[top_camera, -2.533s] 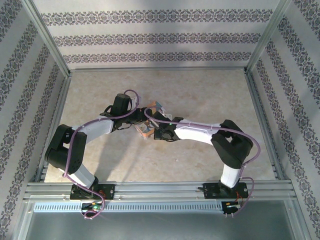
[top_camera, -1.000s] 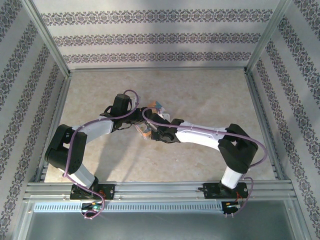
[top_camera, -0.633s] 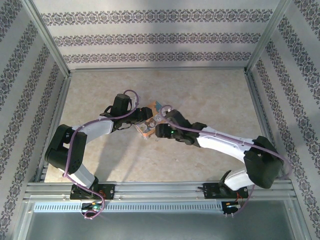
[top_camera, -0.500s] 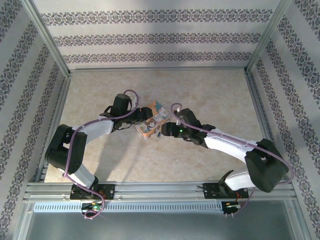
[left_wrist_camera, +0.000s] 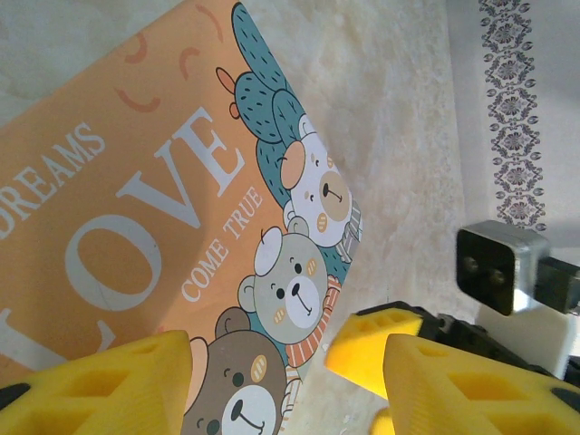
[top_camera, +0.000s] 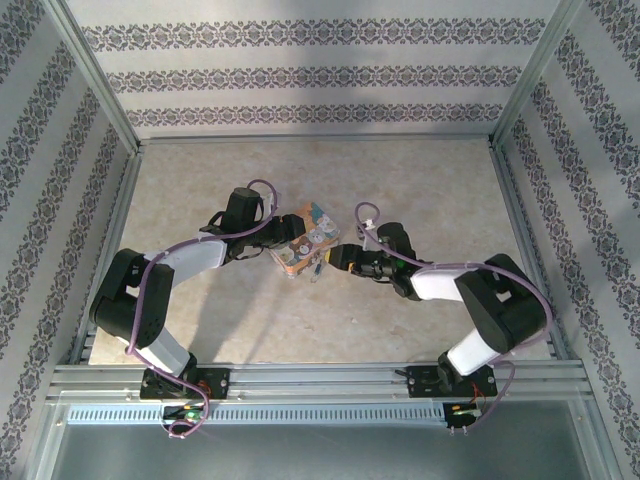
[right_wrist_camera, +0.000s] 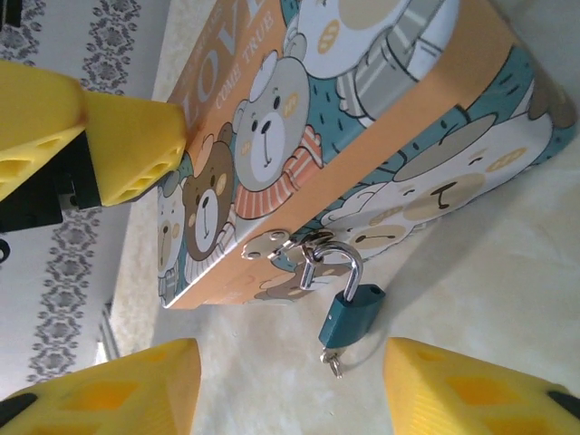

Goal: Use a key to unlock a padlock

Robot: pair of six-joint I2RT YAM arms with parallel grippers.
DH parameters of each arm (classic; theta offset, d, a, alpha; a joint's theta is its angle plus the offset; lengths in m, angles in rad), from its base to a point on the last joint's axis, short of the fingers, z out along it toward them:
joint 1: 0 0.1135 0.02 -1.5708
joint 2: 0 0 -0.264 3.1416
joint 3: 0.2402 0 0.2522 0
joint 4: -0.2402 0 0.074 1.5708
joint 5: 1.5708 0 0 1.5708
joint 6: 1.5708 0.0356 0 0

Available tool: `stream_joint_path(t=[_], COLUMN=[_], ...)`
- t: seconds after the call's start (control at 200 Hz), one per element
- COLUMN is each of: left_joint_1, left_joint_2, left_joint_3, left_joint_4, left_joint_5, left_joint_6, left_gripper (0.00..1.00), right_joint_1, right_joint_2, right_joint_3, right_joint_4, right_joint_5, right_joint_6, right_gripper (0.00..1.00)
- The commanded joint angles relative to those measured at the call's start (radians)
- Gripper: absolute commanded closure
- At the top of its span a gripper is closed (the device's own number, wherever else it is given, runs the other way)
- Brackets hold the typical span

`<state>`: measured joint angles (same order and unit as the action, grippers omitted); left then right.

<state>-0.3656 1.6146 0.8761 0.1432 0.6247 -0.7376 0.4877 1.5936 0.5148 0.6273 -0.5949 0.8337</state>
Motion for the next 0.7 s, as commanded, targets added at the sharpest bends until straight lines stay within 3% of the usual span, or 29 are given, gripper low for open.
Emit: stream_joint_path(t=[0.0,0.695], left_joint_1=[0.0,0.0], left_joint_2=[0.013,0.022], left_joint_3=[-0.016,-0.019], left_joint_4=[-0.097,-0.092], left_joint_5=[-0.031,-0.028], left_joint_6=[0.023,0.021], left_gripper=[0.42,0.42], right_joint_1=[-0.001,0.051], right_joint_2=[0.061,0.294], right_joint_3=[-0.004,0.041], right_joint_4=[0.185,0.346], right_joint_5=[-0.045,0.01], right_joint_6=[0.054,0.156], right_gripper=[0.48,0.65])
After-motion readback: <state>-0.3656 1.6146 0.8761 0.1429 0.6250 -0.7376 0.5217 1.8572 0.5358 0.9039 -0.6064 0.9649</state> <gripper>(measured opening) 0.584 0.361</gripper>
